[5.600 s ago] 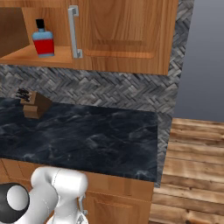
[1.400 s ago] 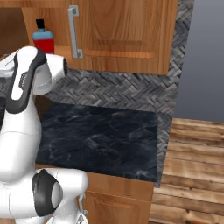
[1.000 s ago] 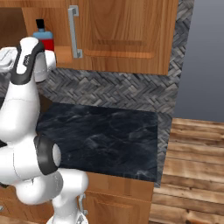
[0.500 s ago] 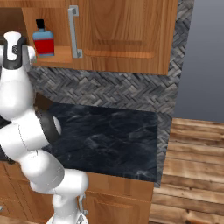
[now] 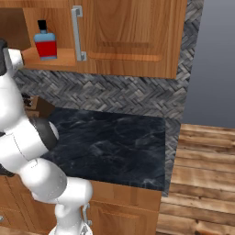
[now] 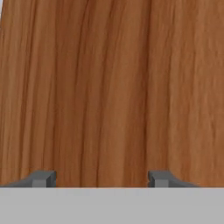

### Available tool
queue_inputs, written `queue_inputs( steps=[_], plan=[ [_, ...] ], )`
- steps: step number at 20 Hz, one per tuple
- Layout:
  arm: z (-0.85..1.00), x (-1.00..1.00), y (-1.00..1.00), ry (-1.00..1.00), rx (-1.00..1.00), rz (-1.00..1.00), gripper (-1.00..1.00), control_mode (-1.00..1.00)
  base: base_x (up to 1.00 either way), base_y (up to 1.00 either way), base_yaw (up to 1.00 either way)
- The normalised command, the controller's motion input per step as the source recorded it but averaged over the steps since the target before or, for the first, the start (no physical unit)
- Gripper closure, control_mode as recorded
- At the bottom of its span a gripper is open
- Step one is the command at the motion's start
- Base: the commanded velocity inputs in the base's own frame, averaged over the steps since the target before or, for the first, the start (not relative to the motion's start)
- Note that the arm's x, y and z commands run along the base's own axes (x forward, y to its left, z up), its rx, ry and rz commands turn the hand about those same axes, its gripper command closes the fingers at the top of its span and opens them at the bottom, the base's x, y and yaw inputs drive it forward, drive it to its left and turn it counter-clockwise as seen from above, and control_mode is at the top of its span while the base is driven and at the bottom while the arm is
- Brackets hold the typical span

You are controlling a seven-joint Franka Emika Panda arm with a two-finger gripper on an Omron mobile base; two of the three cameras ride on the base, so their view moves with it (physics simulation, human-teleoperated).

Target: Get the candle and the liquor from the cabinet and move them to the dining counter.

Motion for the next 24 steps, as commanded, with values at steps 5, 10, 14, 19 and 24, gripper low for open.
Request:
queue_inputs(
  steps=[5,10,14,19,24],
  plan=[
    [0.01,0.04,0.11,-0.07,0.03,-0.35,-1.00,-1.00,0.00,0.00,0.00],
    [0.22,0.00,-0.67,-0.12,0.07,-0.33,-1.00,-1.00,0.00,0.00,0.00],
    [0.42,-0.02,-1.00,-0.08,0.00,-0.32,-1.00,-1.00,0.00,0.00,0.00],
    [0.56,-0.08,-1.00,0.00,0.00,-0.31,-1.00,-1.00,0.00,0.00,0.00],
    [0.57,-0.05,-1.00,0.00,0.00,-0.33,-1.00,-1.00,0.00,0.00,0.00]
  ],
)
